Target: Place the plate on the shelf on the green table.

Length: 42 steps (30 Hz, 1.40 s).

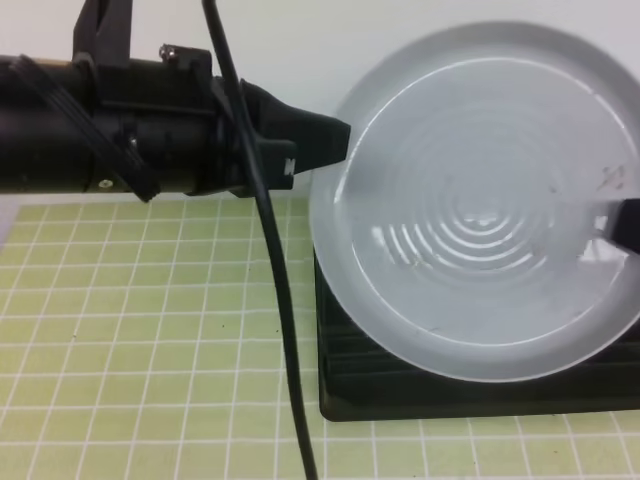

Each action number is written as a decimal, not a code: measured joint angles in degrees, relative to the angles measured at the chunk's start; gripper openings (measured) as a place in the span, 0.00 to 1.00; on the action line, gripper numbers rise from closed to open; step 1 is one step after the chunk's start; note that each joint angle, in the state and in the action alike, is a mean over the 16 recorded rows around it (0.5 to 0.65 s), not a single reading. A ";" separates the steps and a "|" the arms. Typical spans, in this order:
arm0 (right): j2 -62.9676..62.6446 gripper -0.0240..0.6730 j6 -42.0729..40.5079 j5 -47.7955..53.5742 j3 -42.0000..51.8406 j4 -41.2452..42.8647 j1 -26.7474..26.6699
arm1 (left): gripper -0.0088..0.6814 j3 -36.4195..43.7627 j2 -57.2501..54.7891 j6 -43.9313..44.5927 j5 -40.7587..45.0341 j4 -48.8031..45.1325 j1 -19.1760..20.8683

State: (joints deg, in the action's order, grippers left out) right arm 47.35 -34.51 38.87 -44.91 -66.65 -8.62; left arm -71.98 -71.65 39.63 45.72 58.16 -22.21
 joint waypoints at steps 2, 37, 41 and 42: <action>1.06 0.48 -1.55 0.68 0.00 -1.23 0.00 | 0.01 0.00 -0.09 0.37 0.12 0.33 0.00; 6.58 0.03 -46.68 -18.81 -1.64 40.91 0.17 | 0.27 0.00 0.09 -1.28 3.75 -5.26 0.13; 8.41 0.03 -46.86 -14.17 -4.78 48.32 0.17 | 0.13 0.00 0.06 -1.28 3.41 -6.11 0.13; 9.05 0.03 -46.47 -12.70 -5.89 49.63 0.17 | 0.10 0.00 0.06 -1.28 3.41 -6.26 0.13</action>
State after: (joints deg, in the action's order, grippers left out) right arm 56.40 -80.98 26.17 -50.80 -17.01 -8.45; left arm -71.98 -71.58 38.35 49.13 51.90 -22.09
